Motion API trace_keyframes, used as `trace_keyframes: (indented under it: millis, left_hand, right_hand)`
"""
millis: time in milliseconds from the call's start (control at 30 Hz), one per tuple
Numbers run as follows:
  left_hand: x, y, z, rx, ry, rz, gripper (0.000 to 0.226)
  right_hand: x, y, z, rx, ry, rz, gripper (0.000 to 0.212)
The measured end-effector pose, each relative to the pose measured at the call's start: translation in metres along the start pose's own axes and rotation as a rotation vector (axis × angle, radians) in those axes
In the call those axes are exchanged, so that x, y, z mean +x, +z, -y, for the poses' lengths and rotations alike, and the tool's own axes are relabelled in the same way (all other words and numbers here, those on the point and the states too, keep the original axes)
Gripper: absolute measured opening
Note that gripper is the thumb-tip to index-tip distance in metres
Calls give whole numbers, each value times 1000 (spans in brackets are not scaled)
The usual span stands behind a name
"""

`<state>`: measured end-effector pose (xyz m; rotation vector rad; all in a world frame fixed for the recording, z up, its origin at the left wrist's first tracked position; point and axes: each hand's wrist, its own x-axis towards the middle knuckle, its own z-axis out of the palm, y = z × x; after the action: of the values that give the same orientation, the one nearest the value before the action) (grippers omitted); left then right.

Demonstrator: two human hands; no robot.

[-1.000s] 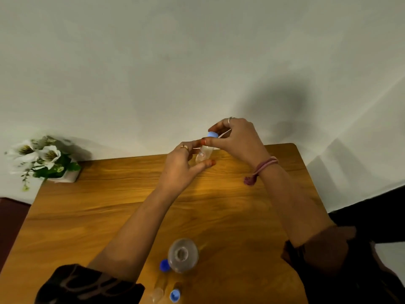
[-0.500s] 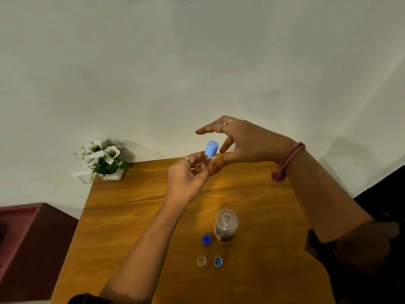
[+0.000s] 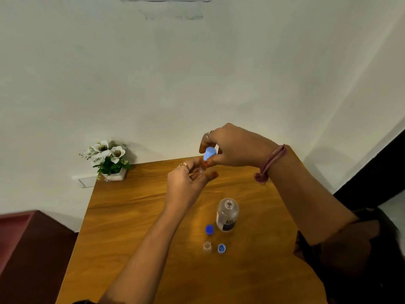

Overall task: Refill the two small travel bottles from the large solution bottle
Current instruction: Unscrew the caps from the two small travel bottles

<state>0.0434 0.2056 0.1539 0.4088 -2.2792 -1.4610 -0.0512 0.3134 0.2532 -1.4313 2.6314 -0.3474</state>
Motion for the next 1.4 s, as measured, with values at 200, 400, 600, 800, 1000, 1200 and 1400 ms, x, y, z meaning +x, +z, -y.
trace_keyframes:
  millis: [200,400,600,800,1000,1200,1400]
  left_hand:
    - [-9,8,-7,3,-5,5,26]
    - [-15,22,-7,0,-25,15,30]
    - [-20,39,-4,-50,-64,50,31]
    - [-25,51,-9,-39,-68,64,32]
    - [-32,56,-8,-80,-85,70,38]
    - [-59,79,12,-71,-152,111,43]
    - [-98,111,47,40,-210,148,44]
  right_hand:
    - [-9,-3,3,-66,47,-3,34]
    - [-25,-7,-5,-66,88,-11,44]
    - [-37,-11,-18,-65,23,97,40]
    - [-41,-7,-26,-128,63,84,32]
    - [-66,-20,-55,191,-20,-55,29]
    - [-113,63,-98,911,339,-280,39]
    - [-145,182,-116,1105,692,-325,35]
